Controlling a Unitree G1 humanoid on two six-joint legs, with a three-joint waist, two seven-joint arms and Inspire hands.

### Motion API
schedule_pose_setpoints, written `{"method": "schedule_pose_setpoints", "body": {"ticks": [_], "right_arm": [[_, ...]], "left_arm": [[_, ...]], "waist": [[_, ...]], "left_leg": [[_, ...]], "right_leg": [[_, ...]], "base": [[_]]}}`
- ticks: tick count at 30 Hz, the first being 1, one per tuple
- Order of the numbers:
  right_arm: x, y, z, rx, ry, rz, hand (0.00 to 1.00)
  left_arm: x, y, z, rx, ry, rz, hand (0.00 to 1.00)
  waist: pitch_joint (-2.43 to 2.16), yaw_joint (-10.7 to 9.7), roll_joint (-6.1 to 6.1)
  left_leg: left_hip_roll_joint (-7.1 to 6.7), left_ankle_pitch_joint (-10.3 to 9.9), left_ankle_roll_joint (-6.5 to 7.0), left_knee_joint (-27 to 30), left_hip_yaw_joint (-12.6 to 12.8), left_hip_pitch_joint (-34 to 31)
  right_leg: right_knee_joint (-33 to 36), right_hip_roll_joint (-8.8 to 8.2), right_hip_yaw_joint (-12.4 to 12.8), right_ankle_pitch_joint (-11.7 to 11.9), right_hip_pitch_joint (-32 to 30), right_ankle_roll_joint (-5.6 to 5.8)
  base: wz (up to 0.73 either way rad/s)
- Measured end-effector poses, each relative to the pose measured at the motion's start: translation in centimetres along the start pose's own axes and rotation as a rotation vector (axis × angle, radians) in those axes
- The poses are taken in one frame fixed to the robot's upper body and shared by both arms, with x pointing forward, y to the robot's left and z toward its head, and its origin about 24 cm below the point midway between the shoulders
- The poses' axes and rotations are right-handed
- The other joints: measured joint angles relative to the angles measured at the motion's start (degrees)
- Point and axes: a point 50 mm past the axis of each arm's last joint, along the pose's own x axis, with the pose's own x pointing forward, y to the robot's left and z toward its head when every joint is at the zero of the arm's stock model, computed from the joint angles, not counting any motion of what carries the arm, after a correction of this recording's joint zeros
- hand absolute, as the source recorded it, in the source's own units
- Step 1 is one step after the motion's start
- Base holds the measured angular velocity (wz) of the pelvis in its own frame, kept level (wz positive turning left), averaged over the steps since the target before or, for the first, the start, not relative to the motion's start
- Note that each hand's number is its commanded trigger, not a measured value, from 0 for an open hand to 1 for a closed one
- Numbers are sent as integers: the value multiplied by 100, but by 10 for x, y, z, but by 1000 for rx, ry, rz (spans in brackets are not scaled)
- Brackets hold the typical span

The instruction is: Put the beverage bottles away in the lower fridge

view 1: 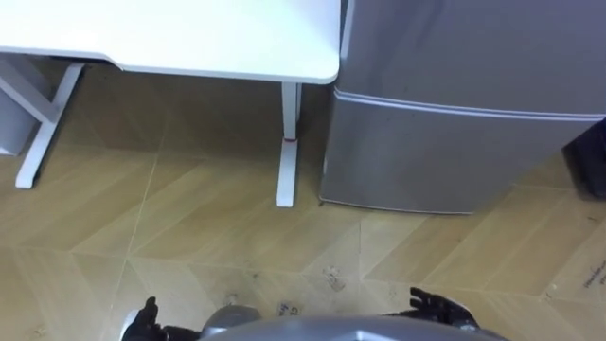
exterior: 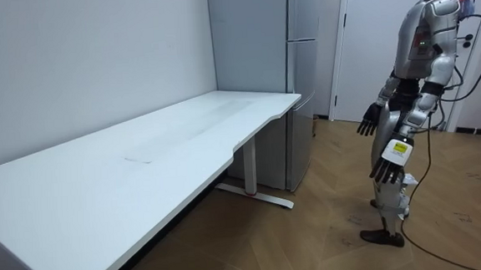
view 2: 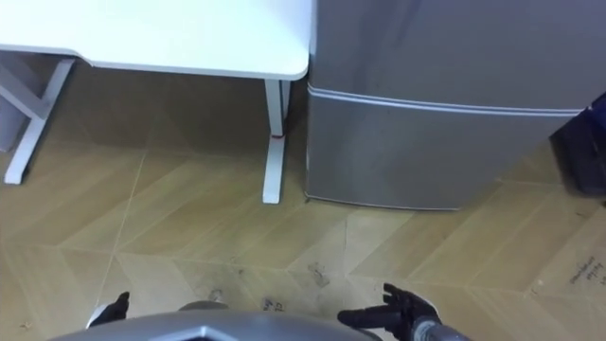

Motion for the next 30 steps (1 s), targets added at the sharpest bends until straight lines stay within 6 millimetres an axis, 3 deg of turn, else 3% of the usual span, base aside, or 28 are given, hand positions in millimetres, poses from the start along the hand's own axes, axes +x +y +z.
{"method": "schedule_pose_setpoints", "body": {"ticks": [1,5,14,30], "right_arm": [[0,0,-1,5,2,1,0],[-1,0,-6,35,14,7,0],[-2,0,-12,131,43,21,0],[-3,0,-17,203,76,55,0]], "left_arm": [[0,0,-1,2,7,0,0],[-1,1,-8,0,45,3,0],[-6,-1,-29,23,159,-34,0],[-5,-1,-29,144,199,-71,0]], "waist": [[-17,-8,-23],[3,-53,-48],[-32,-115,-82],[-33,-147,-122]], "left_leg": [[-6,0,0,-4,3,8],[-39,-2,3,-30,-4,88],[-62,-7,13,-27,-20,101],[-62,-7,13,-29,-29,110]], "right_leg": [[-1,-6,6,-3,5,4],[-3,-32,5,-21,83,29],[2,-54,-3,-41,100,49],[-2,-52,26,-41,114,49]], "base": [[0],[1],[0],[0]]}}
